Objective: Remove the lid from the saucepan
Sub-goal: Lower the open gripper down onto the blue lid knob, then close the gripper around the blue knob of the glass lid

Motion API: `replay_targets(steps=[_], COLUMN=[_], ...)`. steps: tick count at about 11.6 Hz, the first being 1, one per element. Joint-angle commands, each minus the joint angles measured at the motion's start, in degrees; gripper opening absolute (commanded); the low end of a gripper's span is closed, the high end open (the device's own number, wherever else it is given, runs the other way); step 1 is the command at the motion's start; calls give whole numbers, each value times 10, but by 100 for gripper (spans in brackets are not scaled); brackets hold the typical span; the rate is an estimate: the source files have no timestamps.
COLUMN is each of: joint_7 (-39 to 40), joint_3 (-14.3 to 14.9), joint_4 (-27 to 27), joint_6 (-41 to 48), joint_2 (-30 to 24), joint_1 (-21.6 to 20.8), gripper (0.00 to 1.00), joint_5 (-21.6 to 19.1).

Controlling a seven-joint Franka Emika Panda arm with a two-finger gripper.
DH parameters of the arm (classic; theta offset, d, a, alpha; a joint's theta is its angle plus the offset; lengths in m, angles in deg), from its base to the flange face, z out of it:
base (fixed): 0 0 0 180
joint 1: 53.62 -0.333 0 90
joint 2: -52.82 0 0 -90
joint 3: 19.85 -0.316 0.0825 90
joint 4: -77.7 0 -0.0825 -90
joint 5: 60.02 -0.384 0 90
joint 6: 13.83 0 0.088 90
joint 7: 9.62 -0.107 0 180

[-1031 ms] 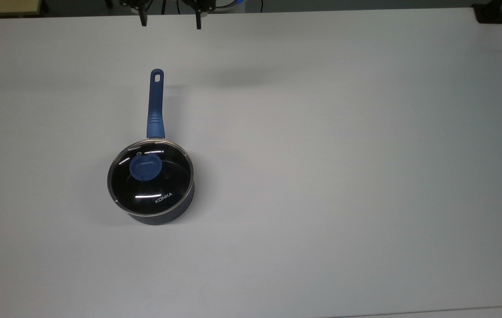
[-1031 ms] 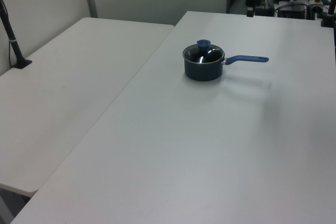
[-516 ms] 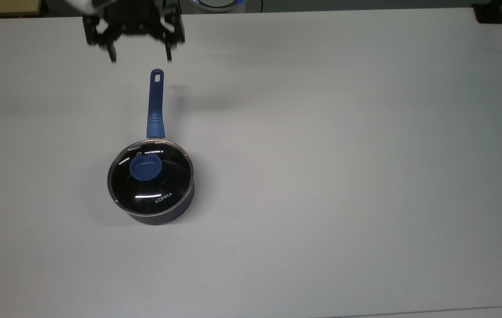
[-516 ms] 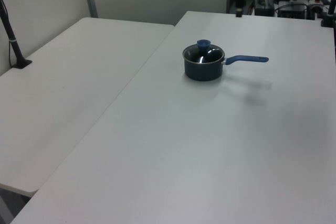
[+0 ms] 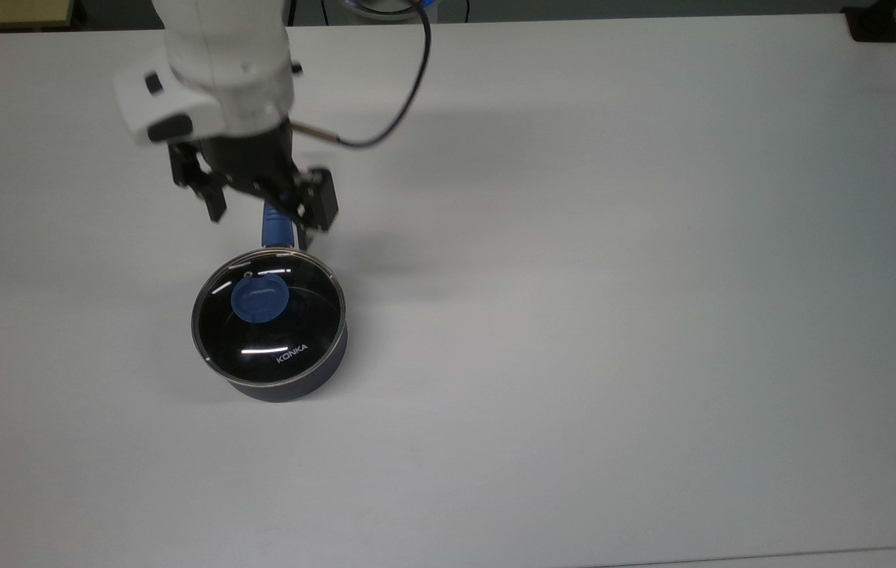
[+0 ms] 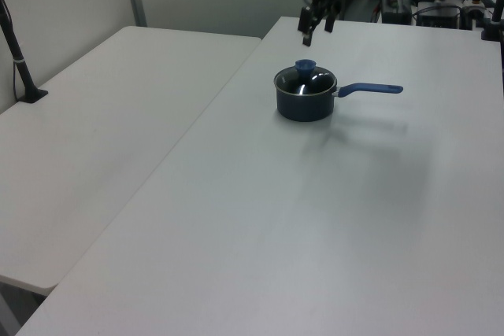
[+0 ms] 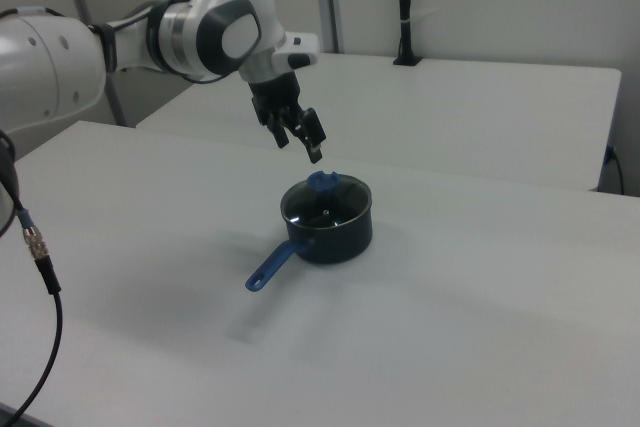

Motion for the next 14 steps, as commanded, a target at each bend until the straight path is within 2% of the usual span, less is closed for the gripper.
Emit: replay_targets(steps=[1,5,9,10,12,13,14], joint_7=[-30,-37,-45,-45,-44,-43,-43], joint_3=[11,10,8,6,5,5,5], joint_4=[-12,7,18,20,24,30,31], joint_6=[-51,-97,-132,-132,-132,-132,-132], joint_2=[34,51,66,68,69,69,69], joint_1=[-11,-12,-13,-13,-19,-20,-21], gripper=[96,84,82,77,67,55,35], joint_5=[13,14,19,20,20,22,31])
